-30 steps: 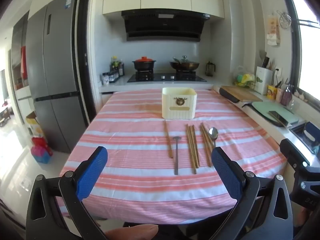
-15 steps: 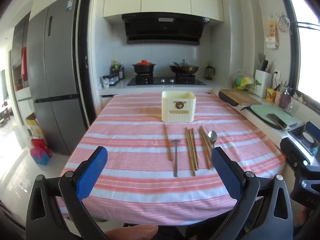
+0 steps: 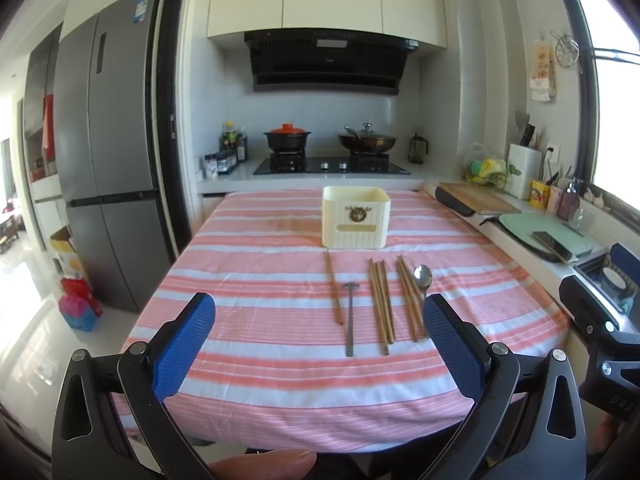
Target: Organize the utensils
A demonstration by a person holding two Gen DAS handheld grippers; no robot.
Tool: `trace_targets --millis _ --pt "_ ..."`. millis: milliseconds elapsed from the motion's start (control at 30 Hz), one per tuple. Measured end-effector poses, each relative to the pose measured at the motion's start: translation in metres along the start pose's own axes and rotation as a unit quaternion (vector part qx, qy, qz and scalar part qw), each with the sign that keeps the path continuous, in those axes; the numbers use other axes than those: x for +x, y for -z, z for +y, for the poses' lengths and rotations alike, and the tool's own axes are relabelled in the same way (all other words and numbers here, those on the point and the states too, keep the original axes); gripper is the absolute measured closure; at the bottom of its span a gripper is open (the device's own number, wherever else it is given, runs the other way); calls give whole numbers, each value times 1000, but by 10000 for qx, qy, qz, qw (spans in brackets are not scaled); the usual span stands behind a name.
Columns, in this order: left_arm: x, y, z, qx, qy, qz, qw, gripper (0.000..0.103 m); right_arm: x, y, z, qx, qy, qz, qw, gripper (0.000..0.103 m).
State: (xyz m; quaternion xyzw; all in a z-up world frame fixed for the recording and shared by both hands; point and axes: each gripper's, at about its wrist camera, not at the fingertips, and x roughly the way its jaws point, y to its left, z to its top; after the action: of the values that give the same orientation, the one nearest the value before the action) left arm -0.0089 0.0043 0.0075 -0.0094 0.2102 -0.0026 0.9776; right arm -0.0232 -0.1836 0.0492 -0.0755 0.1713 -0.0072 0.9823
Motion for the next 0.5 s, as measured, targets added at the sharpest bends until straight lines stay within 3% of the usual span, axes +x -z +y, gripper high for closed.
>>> trace_targets --millis 500 --pt "-1 0 -1 0 -3 -4 10000 0 -2 -1 1 -17 2 -8 10000 0"
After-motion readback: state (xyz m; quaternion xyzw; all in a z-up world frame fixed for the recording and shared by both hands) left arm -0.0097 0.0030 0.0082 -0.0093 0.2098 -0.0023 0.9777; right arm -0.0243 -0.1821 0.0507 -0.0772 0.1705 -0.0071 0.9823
